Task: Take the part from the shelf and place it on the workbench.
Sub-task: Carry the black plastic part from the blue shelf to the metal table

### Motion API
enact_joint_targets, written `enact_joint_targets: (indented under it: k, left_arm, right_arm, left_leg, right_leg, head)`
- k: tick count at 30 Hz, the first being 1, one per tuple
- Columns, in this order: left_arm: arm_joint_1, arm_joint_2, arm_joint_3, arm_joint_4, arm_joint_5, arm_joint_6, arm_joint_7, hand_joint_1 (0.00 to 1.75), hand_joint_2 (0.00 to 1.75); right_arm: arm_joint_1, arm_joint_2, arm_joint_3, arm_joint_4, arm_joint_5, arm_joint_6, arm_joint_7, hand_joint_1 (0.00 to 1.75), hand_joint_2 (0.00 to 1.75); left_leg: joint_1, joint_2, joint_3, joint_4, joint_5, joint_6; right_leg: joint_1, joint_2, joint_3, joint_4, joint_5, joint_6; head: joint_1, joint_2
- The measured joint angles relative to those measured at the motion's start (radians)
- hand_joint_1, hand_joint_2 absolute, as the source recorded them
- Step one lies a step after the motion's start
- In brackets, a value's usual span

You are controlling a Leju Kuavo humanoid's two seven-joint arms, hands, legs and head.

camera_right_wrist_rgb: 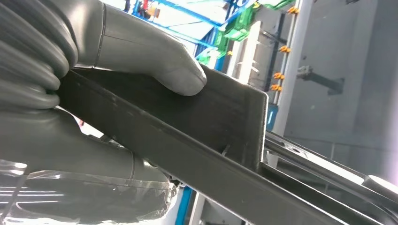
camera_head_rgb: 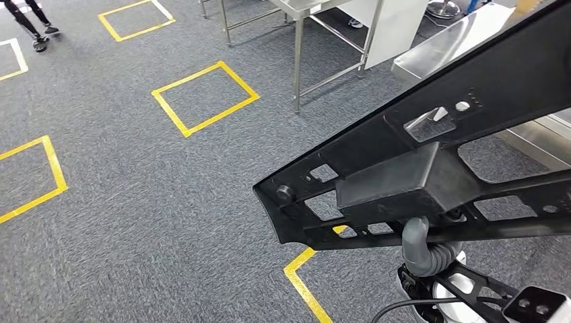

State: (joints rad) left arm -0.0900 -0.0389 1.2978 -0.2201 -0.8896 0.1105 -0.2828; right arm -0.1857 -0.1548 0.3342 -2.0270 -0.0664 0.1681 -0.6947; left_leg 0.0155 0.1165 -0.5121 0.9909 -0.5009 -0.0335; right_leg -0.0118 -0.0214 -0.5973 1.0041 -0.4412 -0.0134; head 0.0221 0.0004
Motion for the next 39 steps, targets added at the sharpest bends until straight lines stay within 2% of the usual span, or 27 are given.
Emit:
enact_joint_targets:
  k: [2, 4, 6, 7, 8, 9, 11, 13, 14, 15, 17, 19, 20, 21, 22, 23, 24, 26, 28, 30, 31, 32, 34, 36, 37, 38, 39]
  left_arm:
    - [-0.001, 0.000, 0.000, 0.000, 0.000, 0.000, 0.000, 0.00, 1.75]
    - [-0.002, 0.000, 0.000, 0.000, -0.001, -0.001, -0.002, 0.00, 1.75]
    - [-0.001, 0.001, 0.000, 0.000, -0.003, -0.002, -0.002, 0.00, 1.75]
    - [-0.001, 0.001, 0.000, 0.000, -0.006, -0.003, -0.002, 0.00, 1.75]
    - [0.000, 0.002, -0.001, 0.000, -0.008, -0.004, -0.002, 0.00, 1.75]
    - [0.000, 0.002, -0.001, 0.000, -0.009, -0.004, -0.001, 0.00, 1.75]
    - [0.000, 0.003, -0.001, 0.000, -0.010, -0.006, 0.000, 0.00, 1.75]
    - [-0.001, 0.004, -0.001, 0.000, -0.009, -0.008, 0.001, 0.00, 1.75]
    - [-0.002, 0.004, -0.001, 0.000, -0.009, -0.009, 0.002, 0.00, 1.75]
    - [-0.003, 0.003, -0.001, 0.000, -0.009, -0.009, 0.003, 0.00, 1.75]
    - [-0.005, 0.001, -0.001, 0.001, -0.007, -0.010, 0.005, 0.00, 1.75]
    - [-0.003, 0.000, -0.001, 0.001, -0.006, -0.011, 0.008, 0.00, 1.75]
    - [-0.002, 0.000, -0.001, 0.001, -0.006, -0.011, 0.010, 0.00, 1.75]
    - [-0.001, 0.000, -0.001, 0.001, -0.006, -0.012, 0.011, 0.00, 1.75]
    - [-0.001, -0.001, -0.001, 0.001, -0.005, -0.012, 0.011, 0.00, 1.75]
    - [-0.002, -0.003, -0.001, 0.001, -0.005, -0.012, 0.012, 0.00, 1.75]
    - [-0.002, -0.005, -0.001, 0.001, -0.005, -0.013, 0.012, 0.00, 1.75]
    - [-0.003, -0.007, -0.001, 0.001, -0.005, -0.015, 0.013, 0.00, 1.75]
    - [-0.005, -0.008, -0.001, 0.001, -0.004, -0.017, 0.014, 0.00, 1.75]
    - [-0.007, -0.009, -0.001, 0.001, -0.003, -0.020, 0.018, 0.00, 1.75]
    - [-0.008, -0.009, -0.001, 0.001, -0.002, -0.020, 0.019, 0.00, 1.75]
    - [-0.009, -0.010, -0.001, 0.001, -0.002, -0.021, 0.021, 0.00, 1.75]
    - [-0.007, -0.012, -0.001, 0.001, -0.002, -0.023, 0.023, 0.00, 1.75]
    - [-0.003, -0.013, -0.001, 0.001, -0.002, -0.024, 0.023, 0.00, 1.75]
    - [-0.001, -0.013, -0.001, 0.001, -0.002, -0.024, 0.023, 0.00, 1.75]
    - [-0.001, -0.013, -0.001, 0.001, -0.002, -0.025, 0.023, 0.00, 1.75]
    - [-0.001, -0.013, -0.001, 0.001, -0.002, -0.025, 0.023, 0.00, 1.75]
  right_arm:
    - [-0.003, 0.000, 0.000, 0.003, 0.000, 0.001, 0.000, 1.75, 1.75]
    - [-0.016, 0.002, 0.000, 0.012, -0.002, 0.005, 0.000, 1.75, 1.75]
    - [-0.047, 0.010, 0.002, 0.044, -0.012, 0.010, -0.001, 1.75, 1.75]
    - [-0.062, 0.015, 0.003, 0.064, -0.017, 0.012, 0.000, 1.75, 1.75]
    - [-0.075, 0.022, 0.005, 0.083, -0.021, 0.013, 0.000, 1.75, 1.75]
    - [-0.082, 0.026, 0.007, 0.094, -0.022, 0.014, 0.000, 1.75, 1.75]
    - [-0.096, 0.034, 0.013, 0.109, -0.021, 0.011, 0.000, 1.75, 1.75]
    - [-0.107, 0.038, 0.020, 0.121, -0.023, 0.008, 0.000, 1.75, 1.75]
    - [-0.112, 0.039, 0.022, 0.126, -0.024, 0.006, 0.000, 1.75, 1.75]
    - [-0.115, 0.040, 0.022, 0.130, -0.026, 0.004, 0.000, 1.75, 1.75]
    - [-0.126, 0.040, 0.025, 0.135, -0.028, 0.002, 0.000, 1.75, 1.75]
    - [-0.137, 0.040, 0.030, 0.139, -0.027, 0.002, -0.001, 1.75, 1.75]
    - [-0.141, 0.040, 0.033, 0.142, -0.027, 0.001, -0.001, 1.75, 1.75]
    - [-0.142, 0.040, 0.036, 0.145, -0.027, 0.001, 0.000, 1.75, 1.75]
    - [-0.144, 0.040, 0.039, 0.147, -0.028, 0.001, 0.000, 1.75, 1.75]
    - [-0.146, 0.040, 0.040, 0.150, -0.028, 0.001, 0.000, 1.75, 1.75]
    - [-0.148, 0.040, 0.042, 0.152, -0.028, 0.001, 0.001, 1.75, 1.75]
    - [-0.157, 0.040, 0.045, 0.155, -0.030, 0.000, 0.001, 1.75, 1.75]
    - [-0.163, 0.041, 0.050, 0.158, -0.031, -0.001, 0.001, 1.75, 1.75]
    - [-0.165, 0.041, 0.053, 0.163, -0.032, -0.003, 0.001, 1.75, 1.75]
    - [-0.166, 0.041, 0.054, 0.165, -0.032, -0.003, 0.001, 1.75, 1.75]
    - [-0.168, 0.041, 0.056, 0.166, -0.032, -0.004, 0.001, 1.75, 1.75]
    - [-0.172, 0.043, 0.060, 0.170, -0.034, -0.004, 0.000, 1.75, 1.75]
    - [-0.173, 0.045, 0.063, 0.177, -0.035, -0.004, 0.000, 1.75, 1.75]
    - [-0.173, 0.045, 0.063, 0.181, -0.035, -0.004, 0.000, 1.75, 1.75]
    - [-0.173, 0.045, 0.064, 0.184, -0.035, -0.004, 0.000, 1.75, 1.75]
    - [-0.173, 0.045, 0.064, 0.187, -0.035, -0.004, 0.000, 1.75, 1.75]
  left_leg:
    - [0.001, -0.012, 0.001, 0.005, -0.003, -0.001]
    - [0.002, -0.044, -0.009, 0.032, -0.019, -0.002]
    - [0.002, -0.088, -0.088, 0.178, -0.076, -0.004]
    - [0.002, -0.103, -0.126, 0.237, -0.087, -0.002]
    - [0.002, -0.114, -0.150, 0.261, -0.076, 0.001]
    - [0.002, -0.126, -0.137, 0.210, -0.031, 0.006]
    - [0.002, -0.176, -0.087, 0.074, 0.036, 0.018]
    - [0.000, -0.205, -0.063, 0.016, 0.049, 0.026]
    - [-0.001, -0.196, -0.059, 0.009, 0.047, 0.029]
    - [-0.001, -0.185, -0.057, 0.006, 0.050, 0.033]
    - [0.003, -0.159, -0.049, -0.006, 0.054, 0.044]
    - [0.003, -0.131, -0.045, -0.012, 0.054, 0.051]
    - [0.003, -0.117, -0.045, -0.011, 0.053, 0.052]
    - [0.002, -0.103, -0.045, -0.011, 0.051, 0.052]
    - [0.003, -0.090, -0.044, -0.010, 0.049, 0.051]
    - [0.003, -0.078, -0.042, -0.009, 0.046, 0.049]
    - [0.003, -0.066, -0.038, -0.007, 0.041, 0.046]
    - [0.000, -0.045, -0.032, 0.000, 0.031, 0.036]
    - [-0.006, -0.028, -0.028, 0.003, 0.022, 0.024]
    - [-0.005, -0.013, -0.021, 0.003, 0.016, 0.012]
    - [-0.002, -0.022, -0.020, 0.008, 0.009, 0.006]
    - [0.001, -0.041, -0.027, 0.029, -0.007, 0.002]
    - [0.005, -0.091, -0.074, 0.133, -0.066, -0.003]
    - [0.005, -0.107, -0.144, 0.269, -0.117, -0.004]
    - [0.005, -0.109, -0.166, 0.302, -0.117, -0.003]
    - [0.005, -0.110, -0.169, 0.294, -0.096, 0.000]
    - [0.005, -0.115, -0.154, 0.248, -0.059, 0.004]
  right_leg:
    - [0.001, 0.001, 0.001, 0.000, 0.000, 0.000]
    - [0.000, 0.006, 0.002, -0.001, 0.000, -0.004]
    - [0.003, 0.036, 0.003, -0.001, 0.000, -0.012]
    - [0.005, 0.056, 0.004, -0.001, 0.000, -0.015]
    - [0.007, 0.078, 0.006, 0.000, -0.001, -0.016]
    - [0.009, 0.095, 0.008, 0.000, -0.001, -0.016]
    - [0.009, 0.119, 0.008, 0.002, -0.003, -0.012]
    - [0.005, 0.142, 0.001, 0.003, -0.002, 0.000]
    - [0.003, 0.155, -0.002, 0.003, 0.000, 0.008]
    - [0.002, 0.153, -0.004, 0.003, 0.000, 0.014]
    - [0.005, 0.105, -0.020, 0.035, -0.022, 0.024]
    - [0.005, 0.045, -0.074, 0.144, -0.080, 0.032]
    - [0.002, 0.035, -0.110, 0.212, -0.108, 0.036]
    - [-0.001, 0.031, -0.138, 0.264, -0.123, 0.039]
    - [-0.005, 0.028, -0.149, 0.283, -0.119, 0.042]
    - [-0.007, 0.024, -0.138, 0.261, -0.097, 0.044]
    - [-0.009, 0.013, -0.107, 0.202, -0.062, 0.045]
    - [-0.005, -0.031, -0.037, 0.065, -0.010, 0.040]
    - [0.002, -0.049, -0.012, 0.010, -0.001, 0.029]
    - [0.004, -0.023, -0.014, 0.010, 0.000, 0.016]
    - [0.003, -0.013, -0.012, 0.008, 0.000, 0.010]
    - [0.001, -0.002, -0.011, 0.006, 0.002, 0.004]
    - [0.000, 0.018, -0.009, 0.004, 0.003, -0.007]
    - [0.003, 0.044, -0.009, 0.005, 0.002, -0.011]
    - [0.004, 0.059, -0.008, 0.005, 0.002, -0.012]
    - [0.005, 0.073, -0.007, 0.006, 0.002, -0.012]
    - [0.006, 0.086, -0.005, 0.006, 0.002, -0.011]
  head:
    - [0.000, 0.000]
    - [-0.002, 0.000]
    - [-0.008, 0.000]
    - [-0.010, 0.000]
    - [-0.011, 0.000]
    - [-0.011, 0.000]
    - [-0.011, 0.000]
    - [-0.011, 0.000]
    - [-0.011, 0.000]
    - [-0.011, 0.000]
    - [-0.006, 0.000]
    - [-0.001, 0.000]
    - [0.000, 0.000]
    - [0.000, 0.000]
    - [0.000, 0.000]
    - [0.000, 0.000]
    - [0.000, 0.000]
    - [-0.001, 0.000]
    - [-0.002, 0.000]
    - [-0.004, 0.000]
    - [-0.004, 0.000]
    - [-0.005, 0.000]
    - [-0.010, 0.000]
    - [-0.012, 0.000]
    - [-0.012, 0.000]
    - [-0.012, 0.000]
    - [-0.012, 0.000]
